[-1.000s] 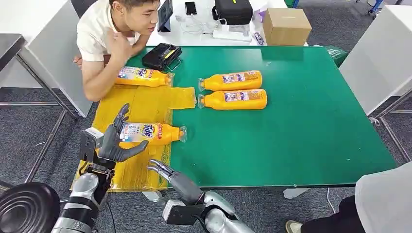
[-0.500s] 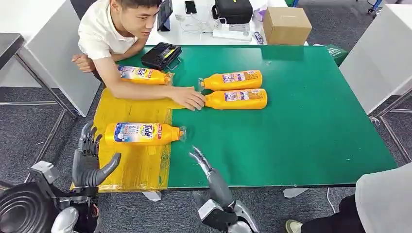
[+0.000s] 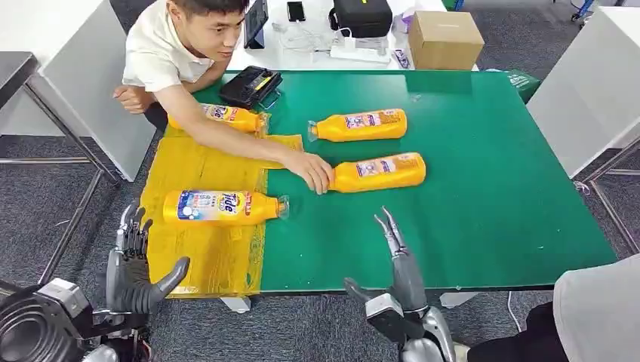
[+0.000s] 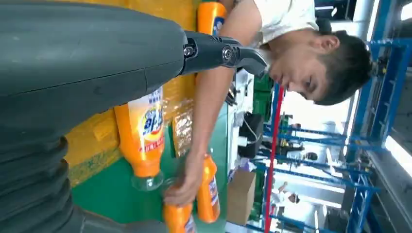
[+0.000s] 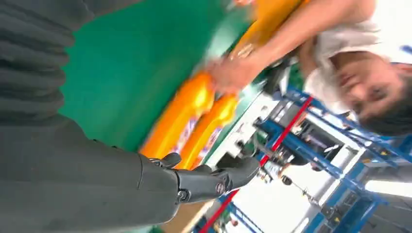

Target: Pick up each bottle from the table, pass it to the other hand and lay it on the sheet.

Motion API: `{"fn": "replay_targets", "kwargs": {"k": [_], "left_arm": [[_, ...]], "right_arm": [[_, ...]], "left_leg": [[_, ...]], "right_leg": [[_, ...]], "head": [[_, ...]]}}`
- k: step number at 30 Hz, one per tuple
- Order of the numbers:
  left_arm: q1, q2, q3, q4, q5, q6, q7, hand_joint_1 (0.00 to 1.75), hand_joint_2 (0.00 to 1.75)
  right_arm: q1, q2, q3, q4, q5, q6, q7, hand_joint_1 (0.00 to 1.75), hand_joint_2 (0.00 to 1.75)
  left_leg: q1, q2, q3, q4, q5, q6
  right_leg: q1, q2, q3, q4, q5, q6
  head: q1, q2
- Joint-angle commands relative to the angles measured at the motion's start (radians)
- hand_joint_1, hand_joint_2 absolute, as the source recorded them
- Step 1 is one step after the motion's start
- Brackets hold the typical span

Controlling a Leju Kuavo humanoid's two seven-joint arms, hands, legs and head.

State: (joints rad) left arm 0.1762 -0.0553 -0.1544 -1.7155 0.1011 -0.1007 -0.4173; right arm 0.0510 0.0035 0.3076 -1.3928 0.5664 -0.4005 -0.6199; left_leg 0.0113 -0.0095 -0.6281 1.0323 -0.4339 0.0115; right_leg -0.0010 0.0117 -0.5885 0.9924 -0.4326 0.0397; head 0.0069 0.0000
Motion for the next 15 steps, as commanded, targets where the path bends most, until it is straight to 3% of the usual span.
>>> {"fn": "replay_targets", "kwargs": {"k": [1,8,15], "left_arm": [[-0.024,0.015,-0.073,0.009,-0.026,0.011,-0.011,0.00,1.75],[-0.077,0.000,-0.095,0.055,-0.023,-0.002,-0.006,0.00,1.75],[-0.143,-0.007,-0.126,0.121,-0.040,0.006,0.007,0.00,1.75]], "right_arm": [[-0.196,-0.125,-0.169,0.280,0.195,-0.069,0.016,0.00,1.75],[-0.383,-0.167,-0.089,0.527,0.343,-0.049,0.106,0.00,1.75],[-0.580,-0.159,-0.022,0.818,0.464,-0.108,0.179,0.00,1.75]], "left_leg": [[-0.001,0.001,0.003,-0.001,0.000,0.001],[-0.002,0.002,0.003,-0.001,0.001,0.001],[-0.002,0.003,0.003,-0.001,0.002,0.002]], "right_leg": [[-0.001,0.000,0.004,-0.002,0.001,0.001],[-0.001,0.000,0.003,-0.001,0.003,0.002],[-0.001,0.002,0.003,-0.001,0.003,0.002]], "head": [[0.000,0.000],[0.000,0.000],[0.000,0.000]]}}
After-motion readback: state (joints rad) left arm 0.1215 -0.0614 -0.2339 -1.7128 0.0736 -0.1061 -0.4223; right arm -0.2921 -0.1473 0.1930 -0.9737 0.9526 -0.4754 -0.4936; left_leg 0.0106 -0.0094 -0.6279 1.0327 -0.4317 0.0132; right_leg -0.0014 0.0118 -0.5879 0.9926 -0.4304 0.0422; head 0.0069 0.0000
